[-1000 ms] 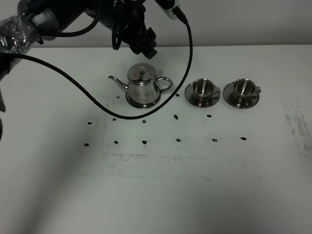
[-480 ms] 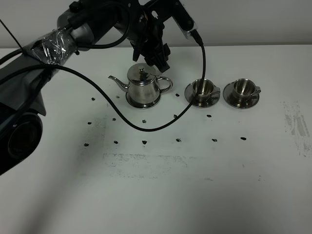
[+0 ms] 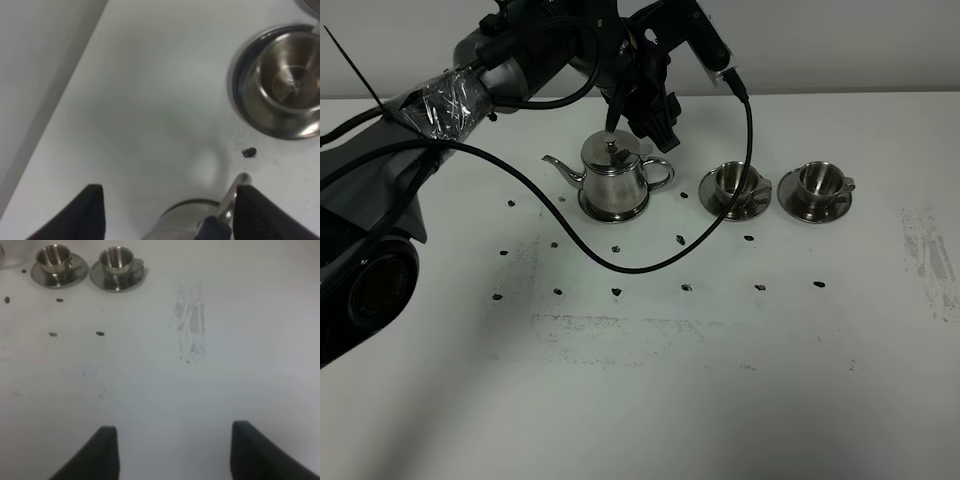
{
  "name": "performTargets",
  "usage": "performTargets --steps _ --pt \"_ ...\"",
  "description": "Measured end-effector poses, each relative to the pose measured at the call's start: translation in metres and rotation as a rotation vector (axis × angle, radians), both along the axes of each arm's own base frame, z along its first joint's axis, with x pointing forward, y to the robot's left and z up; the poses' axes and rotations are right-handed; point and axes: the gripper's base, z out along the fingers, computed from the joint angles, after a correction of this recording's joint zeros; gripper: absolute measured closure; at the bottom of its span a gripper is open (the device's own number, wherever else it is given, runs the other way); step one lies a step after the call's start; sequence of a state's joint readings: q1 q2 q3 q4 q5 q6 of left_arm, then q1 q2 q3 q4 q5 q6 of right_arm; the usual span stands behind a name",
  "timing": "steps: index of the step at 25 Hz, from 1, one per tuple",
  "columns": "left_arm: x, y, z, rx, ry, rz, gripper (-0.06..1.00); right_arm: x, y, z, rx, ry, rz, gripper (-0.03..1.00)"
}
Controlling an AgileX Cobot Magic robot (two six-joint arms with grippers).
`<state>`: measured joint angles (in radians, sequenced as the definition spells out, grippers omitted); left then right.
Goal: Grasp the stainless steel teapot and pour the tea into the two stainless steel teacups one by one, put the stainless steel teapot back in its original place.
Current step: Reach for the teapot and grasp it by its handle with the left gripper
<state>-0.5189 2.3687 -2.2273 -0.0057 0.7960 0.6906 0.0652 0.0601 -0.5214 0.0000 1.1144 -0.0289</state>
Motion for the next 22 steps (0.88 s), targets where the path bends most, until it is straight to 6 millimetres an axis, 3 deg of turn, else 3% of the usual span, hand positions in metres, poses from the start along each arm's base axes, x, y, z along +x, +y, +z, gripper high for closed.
performTargets --steps 4,12,22 --pt "0.000 0.000 -0.002 0.024 0.000 -0.031 0.41 0.000 0.000 0.000 0.001 0.000 0.000 0.48" --pt "0.002 -0.001 -0.026 0.077 0.044 -0.072 0.41 0.000 0.001 0.000 0.017 0.000 -0.103 0.48" --pt "0.001 -0.005 -0.028 0.049 0.056 -0.097 0.41 0.000 0.002 0.000 0.020 -0.002 -0.189 0.48"
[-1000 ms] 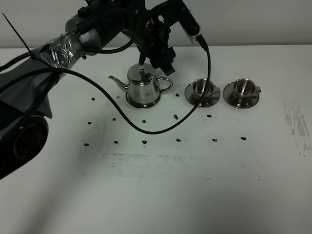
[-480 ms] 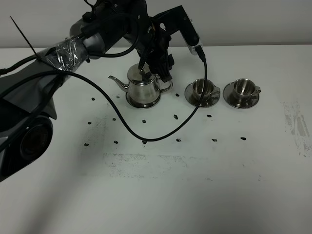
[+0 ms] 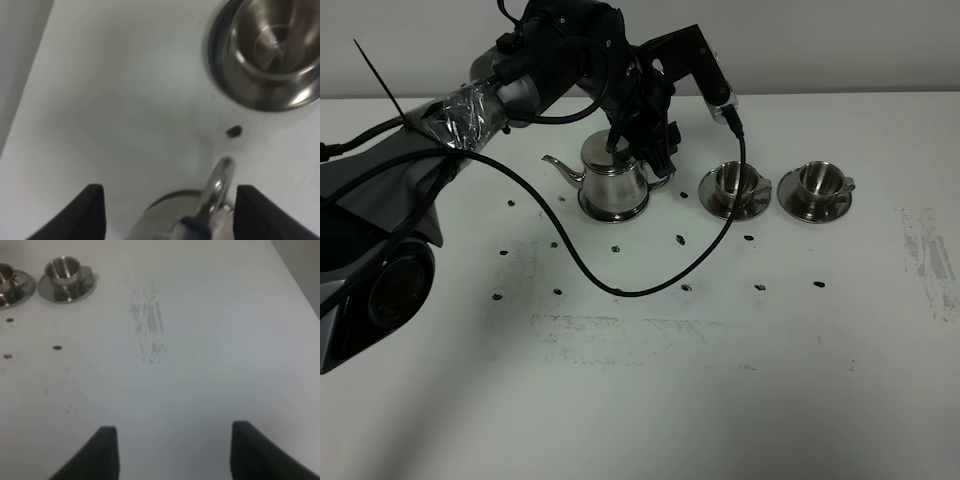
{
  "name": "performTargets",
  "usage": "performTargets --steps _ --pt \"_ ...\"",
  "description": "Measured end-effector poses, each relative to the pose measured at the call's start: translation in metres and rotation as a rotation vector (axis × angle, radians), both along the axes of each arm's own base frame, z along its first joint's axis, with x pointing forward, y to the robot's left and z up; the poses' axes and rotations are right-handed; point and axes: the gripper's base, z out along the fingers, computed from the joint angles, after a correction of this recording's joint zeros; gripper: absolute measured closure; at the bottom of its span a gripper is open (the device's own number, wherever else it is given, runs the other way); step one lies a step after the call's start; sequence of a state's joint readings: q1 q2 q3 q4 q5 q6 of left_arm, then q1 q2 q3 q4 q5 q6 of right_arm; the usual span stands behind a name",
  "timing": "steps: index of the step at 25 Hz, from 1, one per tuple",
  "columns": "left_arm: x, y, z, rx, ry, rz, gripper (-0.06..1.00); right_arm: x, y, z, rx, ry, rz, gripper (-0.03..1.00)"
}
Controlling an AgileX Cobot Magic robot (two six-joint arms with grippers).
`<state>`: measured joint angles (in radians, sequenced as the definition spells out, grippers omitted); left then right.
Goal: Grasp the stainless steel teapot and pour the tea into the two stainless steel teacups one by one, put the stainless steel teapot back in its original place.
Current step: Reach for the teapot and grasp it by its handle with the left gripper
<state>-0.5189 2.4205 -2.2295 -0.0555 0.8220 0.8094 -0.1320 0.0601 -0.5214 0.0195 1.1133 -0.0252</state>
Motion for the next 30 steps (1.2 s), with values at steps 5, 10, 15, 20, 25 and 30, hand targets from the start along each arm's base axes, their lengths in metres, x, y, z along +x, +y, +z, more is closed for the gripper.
performTargets --steps 5,10,15,20,25,30 --pt "0.000 -0.003 0.001 -0.052 0.008 0.037 0.41 0.000 0.000 0.000 0.003 0.000 0.002 0.48" --pt "0.000 -0.002 0.001 -0.053 0.016 0.045 0.41 0.000 0.000 0.000 0.003 0.000 0.002 0.48" --pt "-0.003 -0.001 -0.008 -0.014 0.066 0.029 0.41 0.000 0.000 0.000 0.003 0.000 0.002 0.48" --pt "-0.003 -0.001 -0.023 0.013 0.107 0.022 0.41 0.000 0.000 0.000 0.003 0.000 0.002 0.48" --pt "-0.006 -0.003 -0.024 0.001 0.131 0.019 0.41 0.000 0.000 0.000 0.003 0.000 0.002 0.48" --pt "-0.015 -0.010 -0.026 0.005 0.190 0.000 0.41 0.000 0.000 0.000 0.003 0.000 0.002 0.48"
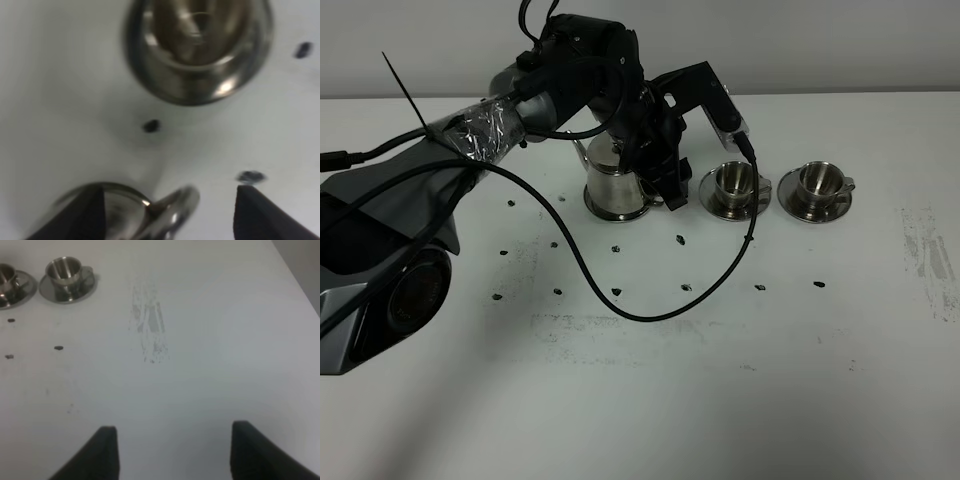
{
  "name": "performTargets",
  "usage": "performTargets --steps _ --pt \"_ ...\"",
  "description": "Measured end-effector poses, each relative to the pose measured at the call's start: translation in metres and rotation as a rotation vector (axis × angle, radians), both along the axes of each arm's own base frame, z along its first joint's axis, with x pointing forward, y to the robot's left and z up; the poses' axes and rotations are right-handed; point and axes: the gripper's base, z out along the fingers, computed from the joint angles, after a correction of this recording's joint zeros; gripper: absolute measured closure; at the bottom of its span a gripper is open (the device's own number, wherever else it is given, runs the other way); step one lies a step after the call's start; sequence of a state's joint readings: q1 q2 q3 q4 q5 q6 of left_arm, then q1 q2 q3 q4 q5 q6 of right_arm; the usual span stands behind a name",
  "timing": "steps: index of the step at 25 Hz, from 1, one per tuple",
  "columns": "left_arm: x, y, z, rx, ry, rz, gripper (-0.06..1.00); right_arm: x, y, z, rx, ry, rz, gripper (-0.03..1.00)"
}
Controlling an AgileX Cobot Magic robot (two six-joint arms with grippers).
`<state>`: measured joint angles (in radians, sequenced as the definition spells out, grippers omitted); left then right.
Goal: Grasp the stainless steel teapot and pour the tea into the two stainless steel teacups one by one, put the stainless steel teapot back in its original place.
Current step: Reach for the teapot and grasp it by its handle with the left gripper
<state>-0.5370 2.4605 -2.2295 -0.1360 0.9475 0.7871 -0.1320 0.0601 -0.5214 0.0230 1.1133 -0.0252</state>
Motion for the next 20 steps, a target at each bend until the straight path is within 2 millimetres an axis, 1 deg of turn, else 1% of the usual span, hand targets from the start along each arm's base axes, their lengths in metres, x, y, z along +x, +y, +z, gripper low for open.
performTargets --steps 11,15,17,20 --pt "-0.016 0.007 -0.004 0.095 0.165 -0.048 0.41 0.000 0.000 0.000 0.000 0.000 0.000 0.48" --pt "-0.018 0.008 -0.002 0.110 0.176 -0.070 0.41 0.000 0.000 0.000 0.000 0.001 0.000 0.48" --pt "-0.019 0.007 0.006 0.104 0.154 -0.075 0.41 0.000 0.000 0.000 0.000 0.001 0.000 0.48" --pt "-0.025 0.003 0.028 0.081 0.102 -0.085 0.42 0.000 0.000 0.000 0.000 0.001 0.000 0.48"
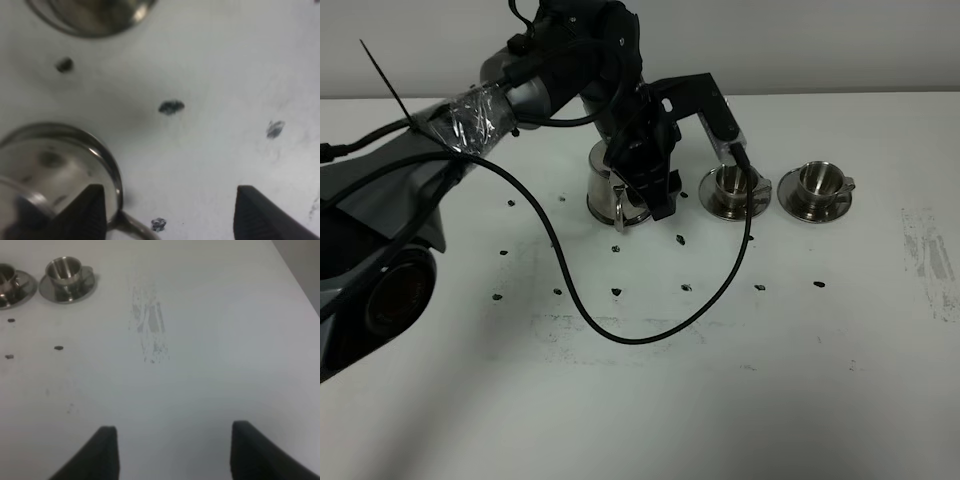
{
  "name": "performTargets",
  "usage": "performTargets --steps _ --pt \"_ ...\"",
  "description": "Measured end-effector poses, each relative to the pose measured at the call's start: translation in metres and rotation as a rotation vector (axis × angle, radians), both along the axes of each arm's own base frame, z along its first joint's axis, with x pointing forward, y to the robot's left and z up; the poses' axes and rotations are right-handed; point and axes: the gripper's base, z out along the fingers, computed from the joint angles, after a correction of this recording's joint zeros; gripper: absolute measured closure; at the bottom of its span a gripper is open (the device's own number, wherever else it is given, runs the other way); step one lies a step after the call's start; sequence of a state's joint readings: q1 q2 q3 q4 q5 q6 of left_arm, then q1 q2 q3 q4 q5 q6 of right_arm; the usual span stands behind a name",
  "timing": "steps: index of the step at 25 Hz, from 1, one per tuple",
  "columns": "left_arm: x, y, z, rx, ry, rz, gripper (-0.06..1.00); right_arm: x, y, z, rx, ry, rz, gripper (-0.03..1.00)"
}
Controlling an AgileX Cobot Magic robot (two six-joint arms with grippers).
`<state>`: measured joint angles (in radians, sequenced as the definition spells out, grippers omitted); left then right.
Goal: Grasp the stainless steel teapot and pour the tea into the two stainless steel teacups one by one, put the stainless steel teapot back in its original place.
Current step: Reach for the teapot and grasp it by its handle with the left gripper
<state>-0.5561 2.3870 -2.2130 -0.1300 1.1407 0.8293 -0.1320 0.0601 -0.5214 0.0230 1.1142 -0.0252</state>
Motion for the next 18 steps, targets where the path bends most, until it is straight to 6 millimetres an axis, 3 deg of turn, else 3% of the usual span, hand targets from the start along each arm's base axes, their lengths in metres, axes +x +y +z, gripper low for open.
performTargets --steps 5,10,15,18 --pt "-0.031 -0.001 0.030 -0.048 -0.073 -0.010 0.42 0.000 0.000 0.000 0.000 0.000 0.000 0.48" --pt "-0.071 0.010 0.043 -0.084 -0.148 0.036 0.42 0.000 0.000 0.000 0.000 0.000 0.000 0.48" --pt "-0.104 0.024 0.033 -0.213 -0.215 0.207 0.42 0.000 0.000 0.000 0.000 0.000 0.000 0.48" --pt "-0.111 0.030 0.017 -0.296 -0.226 0.344 0.42 0.000 0.000 0.000 0.000 0.000 0.000 0.48"
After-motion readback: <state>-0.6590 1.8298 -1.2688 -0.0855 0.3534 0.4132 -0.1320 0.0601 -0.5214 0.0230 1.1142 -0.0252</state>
